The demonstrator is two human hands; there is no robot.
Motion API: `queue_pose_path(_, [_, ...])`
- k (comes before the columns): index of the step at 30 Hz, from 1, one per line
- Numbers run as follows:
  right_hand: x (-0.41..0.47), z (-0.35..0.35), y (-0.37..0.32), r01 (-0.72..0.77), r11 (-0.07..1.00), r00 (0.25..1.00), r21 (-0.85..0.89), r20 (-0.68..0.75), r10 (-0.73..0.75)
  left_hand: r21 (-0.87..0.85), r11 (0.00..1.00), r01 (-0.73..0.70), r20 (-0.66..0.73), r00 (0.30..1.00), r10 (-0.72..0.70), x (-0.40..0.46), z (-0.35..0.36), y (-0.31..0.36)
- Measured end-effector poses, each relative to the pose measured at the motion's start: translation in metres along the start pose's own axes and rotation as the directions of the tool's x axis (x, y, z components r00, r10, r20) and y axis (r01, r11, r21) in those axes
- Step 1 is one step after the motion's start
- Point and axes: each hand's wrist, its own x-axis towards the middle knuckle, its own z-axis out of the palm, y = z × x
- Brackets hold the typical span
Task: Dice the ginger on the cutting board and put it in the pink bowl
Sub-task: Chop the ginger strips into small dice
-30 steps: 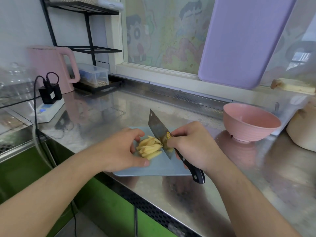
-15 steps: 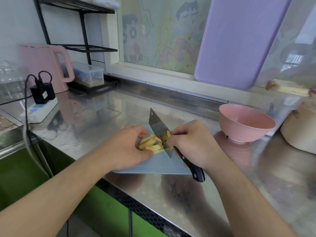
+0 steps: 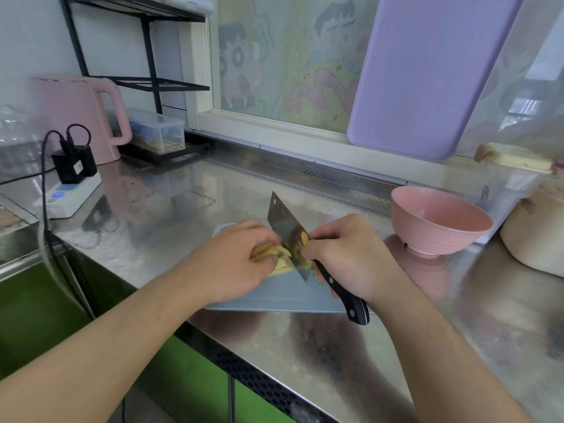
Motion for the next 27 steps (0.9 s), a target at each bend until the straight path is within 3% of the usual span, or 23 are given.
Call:
queue_pose_path(6, [0.0, 0.0, 0.0, -0.003, 1.0, 1.0, 0.002, 0.0, 0.003, 0.066, 0.997, 0.026, -0.133, 0.991, -0.017, -0.002, 0.003, -0.004])
queue_pose_path(12, [0.002, 0.0, 0.002, -0.013, 1.0, 1.0, -0.005, -0.01, 0.013, 0.003, 0.994, 0.105, -0.179, 0.978, -0.103, 0.001, 0.0, -0.007])
queue_pose_path(20, [0.002, 0.0, 0.002, -0.011, 1.0, 1.0, -0.015, -0.009, 0.01, -0.012, 0.978, 0.208, -0.002, 0.978, -0.208, 0.029, -0.014, -0.006])
queue_pose_path(24, [0.003, 0.0, 0.002, -0.022, 1.0, 1.0, -0.012, -0.008, 0.022, 0.104, 0.971, 0.214, 0.114, 0.968, -0.225, 0.042, -0.019, 0.003])
queue_pose_path(27, [0.001, -0.001, 0.001, -0.016, 1.0, 1.0, -0.013, -0.007, 0.016, 0.186, 0.963, 0.197, 0.113, 0.969, -0.22, 0.048, -0.017, 0.006])
